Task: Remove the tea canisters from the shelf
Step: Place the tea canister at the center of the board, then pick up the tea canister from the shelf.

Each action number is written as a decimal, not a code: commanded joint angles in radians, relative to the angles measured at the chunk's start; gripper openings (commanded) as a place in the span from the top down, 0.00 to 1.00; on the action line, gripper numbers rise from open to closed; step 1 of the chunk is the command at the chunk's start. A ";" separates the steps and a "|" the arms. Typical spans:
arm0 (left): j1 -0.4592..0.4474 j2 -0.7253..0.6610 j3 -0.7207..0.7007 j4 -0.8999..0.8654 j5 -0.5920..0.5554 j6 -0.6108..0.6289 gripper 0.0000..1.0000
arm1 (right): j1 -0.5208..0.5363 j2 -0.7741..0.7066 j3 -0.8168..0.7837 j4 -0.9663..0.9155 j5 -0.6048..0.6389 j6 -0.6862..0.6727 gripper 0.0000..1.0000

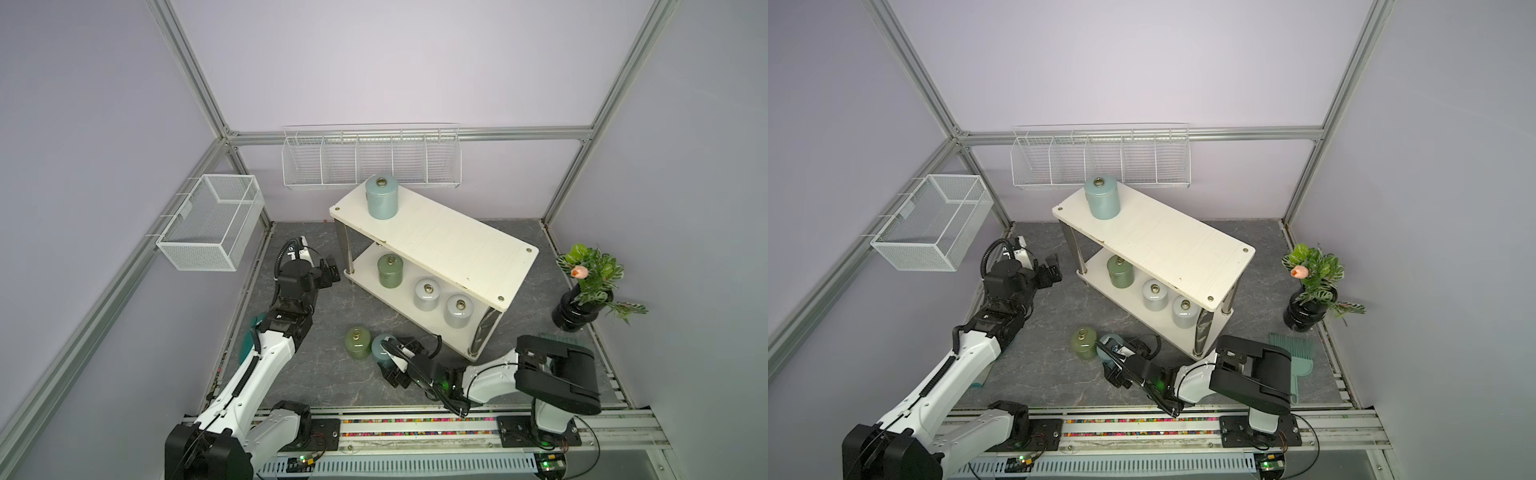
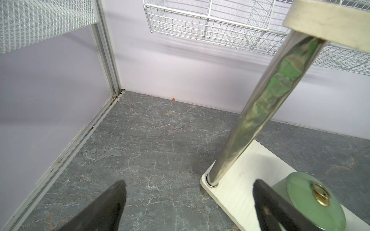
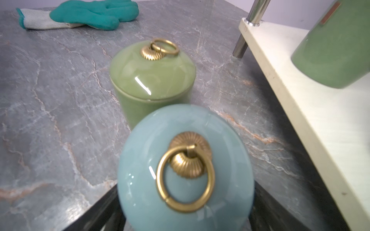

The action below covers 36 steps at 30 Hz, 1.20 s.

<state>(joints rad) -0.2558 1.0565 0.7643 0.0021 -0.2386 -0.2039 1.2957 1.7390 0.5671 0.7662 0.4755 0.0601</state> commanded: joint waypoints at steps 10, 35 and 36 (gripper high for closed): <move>-0.003 0.020 0.019 0.001 0.018 0.011 0.00 | 0.038 -0.317 0.036 -0.236 0.084 -0.071 0.11; -0.003 -0.013 0.169 -0.103 0.248 0.055 0.00 | 0.093 -0.580 0.487 -0.599 0.118 -0.242 0.11; -0.003 -0.020 0.183 -0.113 0.255 0.060 0.00 | 0.093 -0.579 0.507 -0.607 0.132 -0.253 0.11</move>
<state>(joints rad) -0.2558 1.0710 0.8833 -0.0788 -0.0448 -0.1776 1.3838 1.1763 1.0279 0.1871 0.5602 -0.1360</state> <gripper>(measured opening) 0.996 0.889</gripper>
